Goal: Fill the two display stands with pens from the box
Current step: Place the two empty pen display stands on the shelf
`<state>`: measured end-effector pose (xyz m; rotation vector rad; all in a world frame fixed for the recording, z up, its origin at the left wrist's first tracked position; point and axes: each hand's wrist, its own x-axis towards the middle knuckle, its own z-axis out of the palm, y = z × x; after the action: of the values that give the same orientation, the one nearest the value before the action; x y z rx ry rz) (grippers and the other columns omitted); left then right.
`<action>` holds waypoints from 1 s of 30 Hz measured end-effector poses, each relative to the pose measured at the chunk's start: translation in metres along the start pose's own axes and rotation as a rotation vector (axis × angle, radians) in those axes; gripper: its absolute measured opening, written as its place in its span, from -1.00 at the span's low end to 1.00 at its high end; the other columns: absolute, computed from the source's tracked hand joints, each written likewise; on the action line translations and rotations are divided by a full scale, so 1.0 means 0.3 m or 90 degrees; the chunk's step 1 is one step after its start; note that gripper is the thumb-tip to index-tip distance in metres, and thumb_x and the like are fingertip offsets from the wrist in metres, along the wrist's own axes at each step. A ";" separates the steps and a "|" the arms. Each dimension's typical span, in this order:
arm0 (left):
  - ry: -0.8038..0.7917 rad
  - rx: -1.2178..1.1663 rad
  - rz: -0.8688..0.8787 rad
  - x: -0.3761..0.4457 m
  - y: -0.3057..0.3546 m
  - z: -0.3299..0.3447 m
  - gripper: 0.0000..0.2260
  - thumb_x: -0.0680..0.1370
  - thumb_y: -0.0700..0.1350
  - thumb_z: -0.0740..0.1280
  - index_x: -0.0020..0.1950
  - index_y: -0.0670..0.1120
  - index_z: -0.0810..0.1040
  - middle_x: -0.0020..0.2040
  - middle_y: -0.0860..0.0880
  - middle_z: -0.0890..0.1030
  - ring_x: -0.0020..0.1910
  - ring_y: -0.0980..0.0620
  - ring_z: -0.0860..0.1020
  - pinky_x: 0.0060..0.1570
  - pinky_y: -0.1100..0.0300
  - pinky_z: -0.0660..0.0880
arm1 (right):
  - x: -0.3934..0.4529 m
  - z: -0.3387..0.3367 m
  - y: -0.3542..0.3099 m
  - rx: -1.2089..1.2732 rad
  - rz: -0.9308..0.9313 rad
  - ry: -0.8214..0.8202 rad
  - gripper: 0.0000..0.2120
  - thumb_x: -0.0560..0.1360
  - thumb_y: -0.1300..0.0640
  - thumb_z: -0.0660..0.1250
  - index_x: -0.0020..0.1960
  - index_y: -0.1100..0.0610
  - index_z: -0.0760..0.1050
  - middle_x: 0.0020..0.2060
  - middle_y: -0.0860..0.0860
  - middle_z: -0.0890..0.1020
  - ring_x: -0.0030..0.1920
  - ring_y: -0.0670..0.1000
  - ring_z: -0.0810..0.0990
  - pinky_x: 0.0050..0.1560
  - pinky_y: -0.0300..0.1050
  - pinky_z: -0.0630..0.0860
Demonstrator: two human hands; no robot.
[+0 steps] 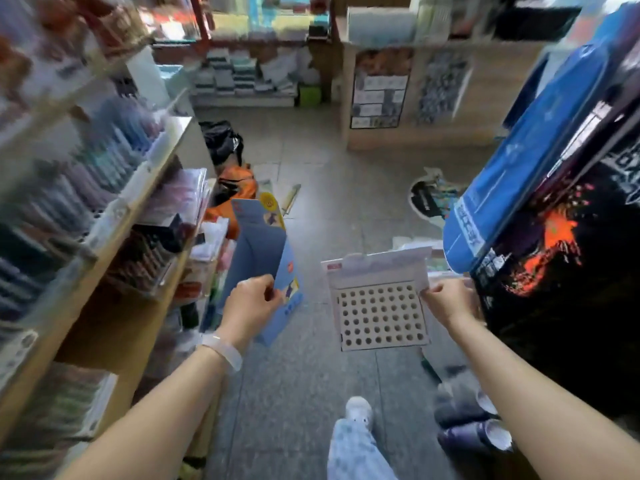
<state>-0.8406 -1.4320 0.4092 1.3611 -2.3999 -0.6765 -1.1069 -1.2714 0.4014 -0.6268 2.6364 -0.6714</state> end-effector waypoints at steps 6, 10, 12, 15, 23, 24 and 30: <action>0.030 0.025 -0.038 0.483 0.017 -0.022 -0.62 0.46 -0.17 0.34 -0.44 -0.07 0.18 -0.50 0.00 0.30 -0.37 -0.12 0.34 -0.36 0.02 0.26 | 0.524 -0.058 -0.244 -0.052 0.000 -0.057 -0.74 0.49 0.17 0.26 -0.37 0.19 0.42 -0.43 0.07 0.40 -0.25 0.13 0.42 -0.24 -0.15 0.28; 0.050 0.005 -0.097 0.739 -0.062 -0.011 -0.72 0.49 -0.15 0.33 -0.37 -0.17 0.35 -0.44 -0.09 0.45 -0.40 -0.07 0.41 -0.38 0.06 0.29 | 0.843 -0.026 -0.460 -0.080 -0.051 -0.075 -0.77 0.48 0.15 0.26 -0.34 0.19 0.41 -0.41 0.09 0.40 -0.28 0.10 0.41 -0.35 -0.15 0.27; 0.065 0.012 -0.108 0.889 -0.103 0.009 -0.73 0.49 -0.17 0.33 -0.36 -0.21 0.37 -0.43 -0.11 0.47 -0.41 -0.05 0.42 -0.39 0.06 0.27 | 0.998 0.004 -0.571 -0.076 -0.084 -0.069 -0.69 0.45 0.17 0.26 -0.45 0.15 0.30 -0.45 0.08 0.38 -0.33 0.09 0.39 -0.45 -0.16 0.17; 0.084 0.018 -0.094 1.169 -0.135 0.044 -0.69 0.50 -0.18 0.33 -0.39 -0.18 0.30 -0.47 -0.09 0.40 -0.47 0.04 0.36 -0.44 0.14 0.21 | 1.220 0.057 -0.738 -0.061 -0.116 -0.057 -0.62 0.44 0.18 0.27 -0.49 0.12 0.21 -0.52 0.06 0.32 -0.39 0.09 0.34 -0.48 -0.12 0.09; 0.080 0.007 -0.014 2.034 -0.078 0.019 -0.67 0.48 -0.17 0.33 -0.39 -0.08 0.24 -0.47 0.03 0.34 -0.37 -0.08 0.38 -0.35 0.08 0.22 | 1.763 0.162 -1.092 -0.016 -0.084 -0.049 -0.68 0.46 0.20 0.25 -0.45 0.14 0.30 -0.49 0.06 0.38 -0.43 0.04 0.32 -0.47 -0.12 0.10; 0.086 0.003 -0.006 2.132 -0.068 0.013 -0.66 0.48 -0.18 0.32 -0.39 -0.07 0.23 -0.47 0.05 0.33 -0.36 -0.07 0.38 -0.35 0.10 0.20 | 1.827 0.168 -1.130 -0.021 -0.082 -0.048 -0.65 0.46 0.21 0.25 -0.48 0.13 0.27 -0.51 0.04 0.35 -0.46 0.02 0.29 -0.47 -0.12 0.09; 0.118 -0.008 0.023 2.682 -0.071 0.046 -0.59 0.49 -0.20 0.32 -0.41 -0.01 0.13 -0.46 0.03 0.28 -0.41 -0.05 0.30 -0.37 0.11 0.14 | 2.283 0.243 -1.395 -0.096 -0.067 -0.038 -0.60 0.43 0.24 0.23 -0.51 0.08 0.16 -0.57 0.01 0.25 -0.51 -0.01 0.18 -0.48 -0.13 0.01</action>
<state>-1.2390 -2.1314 0.4080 1.3105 -2.2646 -0.5306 -1.5147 -1.9665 0.4077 -0.8197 2.6298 -0.4782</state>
